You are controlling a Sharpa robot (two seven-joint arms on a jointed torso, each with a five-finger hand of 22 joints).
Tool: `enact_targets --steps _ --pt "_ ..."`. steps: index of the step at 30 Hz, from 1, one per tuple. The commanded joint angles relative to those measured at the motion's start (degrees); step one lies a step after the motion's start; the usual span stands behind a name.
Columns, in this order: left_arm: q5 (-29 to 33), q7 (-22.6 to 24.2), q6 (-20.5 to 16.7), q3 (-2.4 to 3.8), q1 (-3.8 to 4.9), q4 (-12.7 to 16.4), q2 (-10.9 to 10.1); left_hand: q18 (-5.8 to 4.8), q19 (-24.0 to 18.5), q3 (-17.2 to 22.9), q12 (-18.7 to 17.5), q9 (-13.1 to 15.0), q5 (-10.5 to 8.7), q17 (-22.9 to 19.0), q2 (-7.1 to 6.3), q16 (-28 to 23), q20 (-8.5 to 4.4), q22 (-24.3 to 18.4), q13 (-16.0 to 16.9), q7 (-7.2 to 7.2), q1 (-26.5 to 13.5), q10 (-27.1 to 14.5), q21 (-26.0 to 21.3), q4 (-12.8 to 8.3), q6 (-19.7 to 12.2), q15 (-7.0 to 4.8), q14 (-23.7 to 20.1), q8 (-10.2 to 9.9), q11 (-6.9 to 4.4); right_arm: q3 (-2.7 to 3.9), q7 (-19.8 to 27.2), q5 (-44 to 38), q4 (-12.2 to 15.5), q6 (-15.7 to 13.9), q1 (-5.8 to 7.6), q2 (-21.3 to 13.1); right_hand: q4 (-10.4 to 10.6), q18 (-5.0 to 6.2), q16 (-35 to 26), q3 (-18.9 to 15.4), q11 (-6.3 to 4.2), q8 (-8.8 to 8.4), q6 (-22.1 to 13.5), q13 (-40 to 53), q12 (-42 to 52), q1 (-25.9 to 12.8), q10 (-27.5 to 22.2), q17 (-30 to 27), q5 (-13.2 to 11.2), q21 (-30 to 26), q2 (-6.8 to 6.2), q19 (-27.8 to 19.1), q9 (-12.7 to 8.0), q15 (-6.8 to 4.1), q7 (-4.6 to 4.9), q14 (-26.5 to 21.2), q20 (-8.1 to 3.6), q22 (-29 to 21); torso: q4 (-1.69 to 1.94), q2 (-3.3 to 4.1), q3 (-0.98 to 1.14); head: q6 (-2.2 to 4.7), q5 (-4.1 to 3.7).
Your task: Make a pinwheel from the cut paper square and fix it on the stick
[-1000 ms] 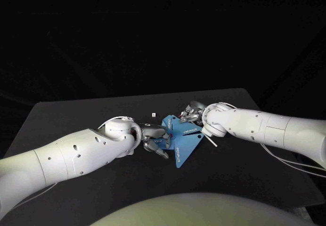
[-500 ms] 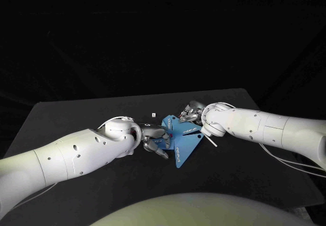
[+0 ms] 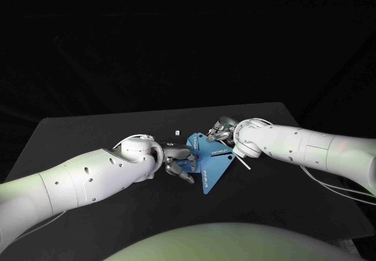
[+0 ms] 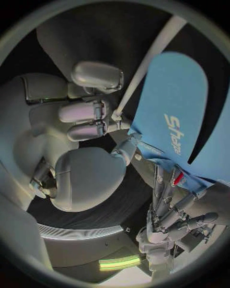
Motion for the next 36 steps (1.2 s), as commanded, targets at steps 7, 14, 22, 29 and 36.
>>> enact_targets --steps 7,14,22,29,36 --pt "-0.27 -0.93 2.24 -0.23 -0.22 -0.14 -0.14 0.5 -0.2 -0.44 0.26 -0.13 -0.27 0.03 0.59 -0.03 0.03 0.08 0.04 -0.11 0.04 -0.24 0.23 0.12 0.46 -0.1 -0.15 -0.42 0.04 -0.05 0.43 0.74 -0.02 2.81 -0.03 0.09 -0.16 0.46 0.23 -0.24 -0.52 0.45 0.69 15.05 0.2 0.39 6.07 15.1 0.05 0.27 0.13 0.34 0.24 -0.35 -0.11 5.86 -0.19 5.11 0.03 0.03 -0.01 0.0 -0.02" --pt "-0.27 -0.92 2.26 -0.23 -0.22 -0.14 -0.08 0.5 -0.2 -0.44 0.26 -0.13 -0.27 0.03 0.59 -0.03 0.03 0.08 0.04 -0.11 0.04 -0.24 0.23 0.12 0.46 -0.1 -0.15 -0.42 0.04 -0.05 1.58 1.57 -0.33 0.49 -0.03 0.5 -0.64 0.37 0.23 0.92 -1.0 1.06 1.41 15.05 0.2 1.88 6.07 15.1 0.04 0.82 1.76 0.6 1.1 -0.84 -0.69 5.86 -0.54 5.47 0.09 0.03 0.01 0.0 0.01" --pt "-0.27 -0.95 2.37 -0.23 -0.22 -0.16 -0.1 0.49 -0.19 -0.56 0.26 -0.3 -0.27 0.03 0.65 -0.02 0.03 0.08 0.04 -0.18 0.1 -0.31 0.23 0.12 0.52 -0.07 -0.12 -0.58 0.1 -0.04 2.63 2.03 -1.03 -2.05 -0.03 0.95 -1.47 0.27 0.23 2.11 -1.25 1.55 1.85 15.05 0.2 3.25 6.07 15.1 0.04 1.29 3.2 0.81 1.88 -1.22 -0.99 5.86 -0.9 5.79 0.03 0.03 0.02 0.0 0.16" --pt "-0.27 -0.96 2.44 -0.23 -0.22 -0.17 -0.12 0.49 -0.19 -0.56 0.26 -0.3 -0.27 0.03 0.65 -0.02 0.03 0.08 0.04 -0.18 0.1 -0.31 0.23 0.12 0.52 -0.07 -0.12 -0.58 0.1 -0.04 3.34 2.21 -1.04 -1.33 -0.02 1.34 -2.47 0.27 0.23 2.81 -1.41 1.95 2.15 15.05 0.2 4.21 6.07 15.1 0.68 1.28 3.54 0.83 2.45 -1.47 -1.18 5.86 -1.12 5.86 0.03 -0.01 0.03 0.0 0.1" --pt "-0.27 -1.01 2.45 -0.24 -0.22 -0.21 -0.13 0.48 -0.19 -0.63 0.27 -0.39 -0.27 0.04 0.69 -0.02 0.04 0.08 0.04 -0.15 0.13 -0.35 0.23 0.12 0.59 -0.06 -0.09 -0.65 0.11 -0.04 4.2 1.78 -0.66 0.11 -0.02 1.08 -5.24 0.23 0.23 4.21 -1.6 3.57 3.18 15.05 0.2 6.0 6.07 15.1 1.6 1.3 4.09 0.88 4.48 -1.85 -1.39 5.86 -1.51 6.07 0.01 0.0 -0.02 0.0 0.07"
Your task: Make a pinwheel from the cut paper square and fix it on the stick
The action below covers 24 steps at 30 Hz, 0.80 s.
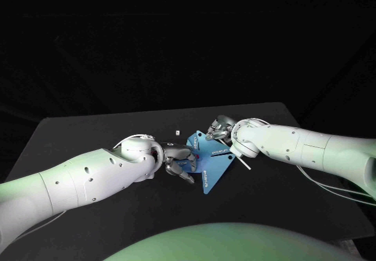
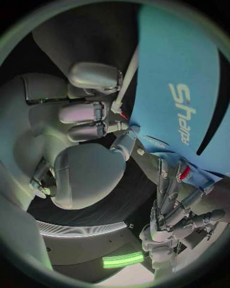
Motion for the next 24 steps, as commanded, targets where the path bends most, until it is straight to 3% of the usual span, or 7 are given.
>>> enact_targets --steps 1,14,24 --pt "-0.3 -1.01 2.35 -0.24 -0.23 -0.19 -0.11 0.48 -0.19 -0.31 0.18 -0.09 -0.27 0.05 0.46 -0.02 0.04 0.09 0.07 0.06 -0.1 -0.35 0.23 0.12 0.38 -0.06 -0.09 -0.2 0.12 -0.02 1.48 -0.52 0.25 1.55 -0.02 -0.14 -0.74 0.21 0.23 0.26 -0.36 0.59 0.48 15.07 0.2 0.76 6.07 15.05 0.2 0.46 0.05 0.19 0.8 -0.31 -0.09 5.97 -0.38 6.11 0.0 0.01 -0.03 0.0 -0.02" --pt "-0.3 -1.07 2.53 -0.24 -0.23 -0.22 -0.15 0.48 -0.19 -0.31 0.18 -0.09 -0.27 0.05 0.46 -0.02 0.04 0.09 0.07 0.06 -0.1 -0.35 0.23 0.12 0.38 -0.06 -0.09 -0.2 0.12 -0.02 2.65 -5.05 2.27 -1.06 -0.02 -1.31 -2.09 0.09 0.23 1.07 -0.4 1.5 0.71 15.07 0.2 0.42 6.07 15.05 -1.09 0.89 0.26 0.36 2.15 -0.08 -0.12 5.97 -0.25 6.45 0.01 0.02 0.0 0.0 -0.03" --pt "-0.28 -1.13 2.75 -0.24 -0.25 -0.2 -0.27 0.46 -0.2 -0.45 0.18 -0.28 -0.27 0.05 0.56 -0.01 0.05 0.09 0.07 0.11 -0.05 -0.44 0.22 0.13 0.48 -0.03 -0.08 -0.35 0.18 -0.04 5.04 -18.58 8.33 -4.45 -0.17 -4.06 -2.47 0.04 0.23 1.25 -0.51 1.7 0.92 15.07 0.2 0.2 6.07 15.05 -1.19 1.12 0.03 0.45 2.41 -0.04 -0.23 5.97 -0.23 6.59 -0.04 -0.02 -0.01 0.0 -0.1"
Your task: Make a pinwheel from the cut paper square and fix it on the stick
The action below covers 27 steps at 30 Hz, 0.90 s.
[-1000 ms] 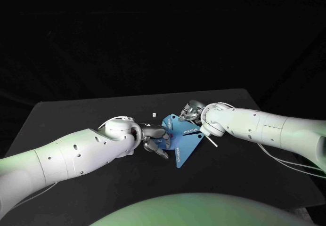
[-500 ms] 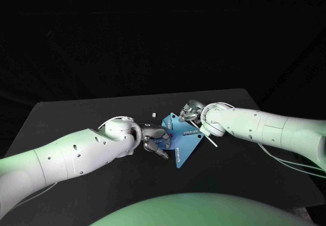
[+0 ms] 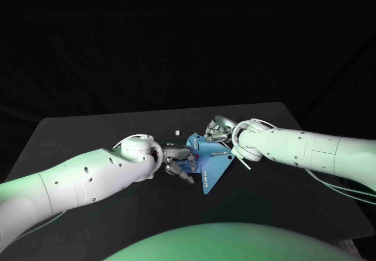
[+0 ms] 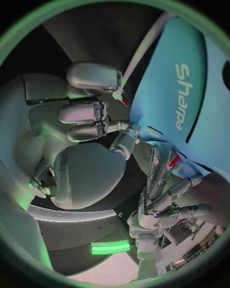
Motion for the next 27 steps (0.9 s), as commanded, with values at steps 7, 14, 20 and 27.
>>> enact_targets --steps 7,14,20,27 --pt "-0.24 -1.1 2.58 -0.25 -0.3 -0.18 -0.26 0.43 -0.19 -0.41 0.24 -0.27 -0.28 0.09 0.66 0.02 0.06 0.05 0.05 0.0 0.0 -0.51 0.22 -0.04 0.5 0.04 0.05 -0.53 0.27 -0.09 2.36 -21.9 4.65 -5.43 -0.6 -2.11 -0.73 -0.06 0.23 0.1 -0.61 0.51 0.68 15.08 0.2 -0.49 6.07 15.07 -0.45 0.78 -0.43 0.42 0.23 0.0 -0.32 5.97 0.0 6.86 0.0 -0.01 0.0 0.0 -0.19" --pt "-0.19 -1.06 2.48 -0.25 -0.34 -0.13 -0.41 0.39 -0.03 -0.75 0.25 -0.74 -0.28 0.22 0.86 0.15 0.06 0.13 0.06 -0.29 0.17 -0.54 0.33 -0.06 0.47 0.18 0.6 -1.01 0.44 -0.12 2.25 -29.57 7.61 -7.2 -1.46 -3.5 -0.93 -0.08 0.23 0.2 -0.67 0.57 0.82 15.08 0.2 -0.62 6.07 15.07 -0.46 0.89 -0.6 0.47 0.27 0.04 -0.38 5.97 0.02 6.92 0.02 0.0 -0.01 0.0 -0.26" --pt "-0.13 -0.97 2.25 -0.25 -0.36 -0.12 -0.54 0.35 0.1 -1.06 0.27 -1.14 -0.28 0.59 1.04 0.52 0.06 0.18 0.06 -0.48 0.34 -0.52 0.42 -0.06 0.58 0.28 2.11 -1.35 0.61 -0.15 2.1 -33.11 9.04 -8.29 -2.38 -4.22 -1.05 -0.1 0.23 0.27 -0.7 0.59 0.91 15.08 0.2 -0.7 6.07 15.07 -0.47 0.94 -0.7 0.49 0.29 0.06 -0.42 5.97 0.03 6.96 0.03 -0.02 0.0 0.0 -0.25" --pt "0.03 -0.18 0.61 -0.25 -0.37 -0.07 -0.82 0.17 0.26 -1.48 0.03 -1.92 -0.28 0.67 1.14 0.67 0.07 0.24 -0.13 -0.82 0.89 -2.56 0.5 -0.08 0.66 0.54 2.33 -2.04 0.95 -0.17 1.87 -35.07 10.36 -9.27 -3.05 -4.76 -1.1 -0.12 0.23 0.3 -0.71 0.6 0.94 15.08 0.2 -0.72 6.07 15.07 -0.46 1.05 -0.74 0.52 0.29 0.07 -0.43 5.97 0.04 7.01 -0.01 0.0 0.01 0.0 -0.22"
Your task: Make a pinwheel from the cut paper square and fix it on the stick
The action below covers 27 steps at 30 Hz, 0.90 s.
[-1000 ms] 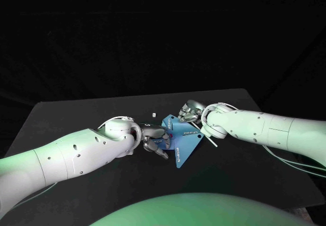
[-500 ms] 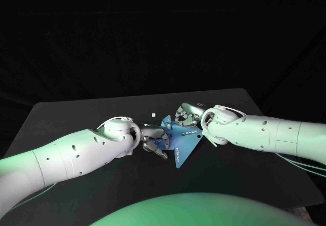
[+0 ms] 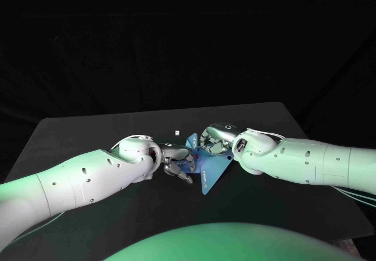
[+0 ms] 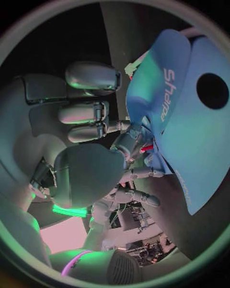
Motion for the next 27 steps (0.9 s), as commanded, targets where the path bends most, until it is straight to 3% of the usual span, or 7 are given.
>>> enact_targets --steps 1,12,27 --pt "-0.23 -0.21 0.34 -0.26 -0.26 -0.24 -0.33 0.13 0.29 -0.56 -0.23 -0.42 -0.28 0.1 0.44 0.27 0.06 0.11 -0.13 -0.68 0.27 -1.3 0.25 0.06 0.03 0.16 0.3 -0.54 0.22 -0.07 0.18 -4.13 0.59 -1.4 -0.28 -0.18 -0.41 -0.12 0.23 -0.08 -0.31 0.23 0.73 15.09 0.2 -0.33 6.08 15.08 -0.23 0.18 -0.35 0.52 0.08 0.07 -0.21 5.97 0.03 7.03 0.02 0.01 0.0 0.0 -0.01" --pt "-0.1 0.62 -1.68 -0.25 -0.32 -0.06 -0.85 0.0 0.42 -0.67 -0.35 -1.06 -0.29 0.12 0.37 0.31 0.04 0.15 -0.26 -0.88 0.62 -3.3 0.32 0.09 0.49 0.23 0.23 -0.93 0.44 -0.1 0.02 -5.0 2.01 -1.82 -0.82 -0.94 -0.47 -0.11 0.23 -0.03 -0.32 0.24 0.78 15.09 0.2 -0.36 6.08 15.08 -0.23 0.16 -0.39 0.52 0.08 0.08 -0.22 5.97 0.04 7.02 0.04 0.0 -0.04 0.0 -0.02" --pt "-0.09 0.27 -0.65 -0.25 -0.42 -0.03 -0.98 -0.09 0.51 -0.68 -0.21 -1.26 -0.29 0.21 0.43 0.43 0.05 0.19 -0.16 -0.82 0.64 -2.78 0.37 0.14 0.87 0.43 0.55 -0.99 0.76 -0.14 -0.06 -5.75 1.39 -1.68 -1.26 -1.4 -0.59 -0.05 0.23 0.09 -0.32 0.23 0.84 15.09 0.2 -0.44 6.08 15.08 -0.27 -0.13 -0.48 0.43 0.07 0.09 -0.23 5.97 0.05 6.92 0.0 0.01 0.02 0.0 -0.02"
